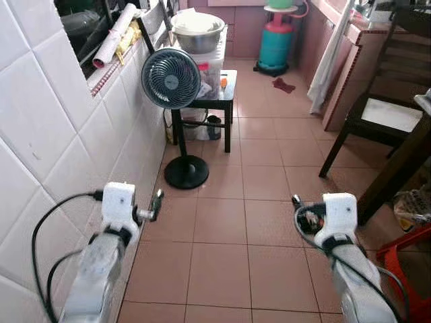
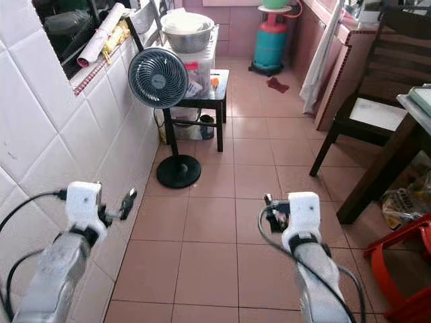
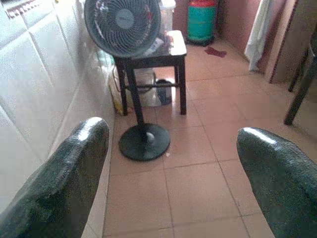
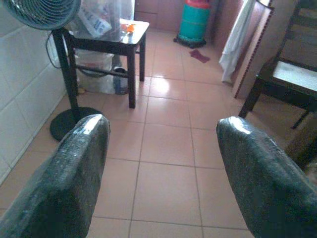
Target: Setting the table
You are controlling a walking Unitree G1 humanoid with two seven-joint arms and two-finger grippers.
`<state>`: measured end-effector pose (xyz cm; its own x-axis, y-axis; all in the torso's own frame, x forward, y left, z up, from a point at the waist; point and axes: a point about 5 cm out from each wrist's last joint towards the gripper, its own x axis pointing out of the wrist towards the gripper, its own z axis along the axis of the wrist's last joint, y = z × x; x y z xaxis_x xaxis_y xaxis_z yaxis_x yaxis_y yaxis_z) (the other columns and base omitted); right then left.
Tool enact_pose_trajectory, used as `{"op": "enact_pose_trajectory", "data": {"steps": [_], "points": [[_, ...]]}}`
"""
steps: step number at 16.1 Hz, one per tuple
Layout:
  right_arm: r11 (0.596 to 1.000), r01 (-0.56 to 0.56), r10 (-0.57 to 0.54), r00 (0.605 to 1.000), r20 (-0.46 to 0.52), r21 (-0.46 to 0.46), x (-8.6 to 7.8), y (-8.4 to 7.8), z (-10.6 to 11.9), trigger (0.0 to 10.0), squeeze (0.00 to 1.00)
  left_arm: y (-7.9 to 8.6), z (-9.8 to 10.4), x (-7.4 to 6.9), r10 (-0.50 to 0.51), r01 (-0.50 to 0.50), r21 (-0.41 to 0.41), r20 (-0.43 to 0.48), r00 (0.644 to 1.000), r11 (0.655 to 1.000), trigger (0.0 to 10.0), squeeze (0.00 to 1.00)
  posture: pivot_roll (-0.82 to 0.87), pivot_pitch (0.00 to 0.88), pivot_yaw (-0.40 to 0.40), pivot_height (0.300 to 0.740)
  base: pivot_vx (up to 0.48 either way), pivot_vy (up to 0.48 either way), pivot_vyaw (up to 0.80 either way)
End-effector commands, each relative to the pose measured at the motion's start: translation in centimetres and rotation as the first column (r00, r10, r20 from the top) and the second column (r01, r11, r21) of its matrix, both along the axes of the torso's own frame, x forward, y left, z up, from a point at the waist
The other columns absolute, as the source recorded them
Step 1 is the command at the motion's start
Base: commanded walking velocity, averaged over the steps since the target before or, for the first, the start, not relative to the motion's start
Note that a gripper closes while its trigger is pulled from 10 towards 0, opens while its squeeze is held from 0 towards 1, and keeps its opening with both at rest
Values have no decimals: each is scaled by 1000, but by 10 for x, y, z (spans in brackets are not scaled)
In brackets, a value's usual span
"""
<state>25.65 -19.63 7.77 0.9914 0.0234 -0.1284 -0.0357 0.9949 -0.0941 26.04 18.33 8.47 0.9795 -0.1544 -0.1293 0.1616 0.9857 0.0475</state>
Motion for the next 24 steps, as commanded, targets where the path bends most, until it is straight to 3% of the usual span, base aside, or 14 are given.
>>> {"op": "enact_pose_trajectory", "data": {"steps": [1,5,7,9,13,24], "points": [[1000,-2,2,1000,15,-3,-4,0,4,10000,0,2,-1,-5,-7,7,14,-19,1000,1000,10000,0,-99,0,39,740,0,0,0],[999,-1,2,1000,-25,38,-10,11,-4,10000,0,-9,-2,-6,-27,28,11,-36,999,1000,10000,0,-103,0,43,740,0,0,0],[998,10,-8,999,-37,56,-8,13,-4,10000,0,-12,1,-2,-30,31,1,-32,999,1000,10000,0,-108,0,43,740,0,0,-766],[998,11,-9,999,-39,58,-7,12,-3,10000,0,-12,-1,0,-27,24,-57,-56,998,998,10000,0,-109,0,41,740,0,0,-769],[998,20,-17,999,-42,55,-4,11,-2,10000,0,-13,0,6,-23,21,-37,-49,999,999,10000,0,-114,0,47,740,0,0,-764],[996,53,-49,998,-50,78,-2,14,-2,10000,0,-14,21,24,14,-13,-110,6,1000,994,10000,0,-109,0,57,740,0,0,-765]]}}
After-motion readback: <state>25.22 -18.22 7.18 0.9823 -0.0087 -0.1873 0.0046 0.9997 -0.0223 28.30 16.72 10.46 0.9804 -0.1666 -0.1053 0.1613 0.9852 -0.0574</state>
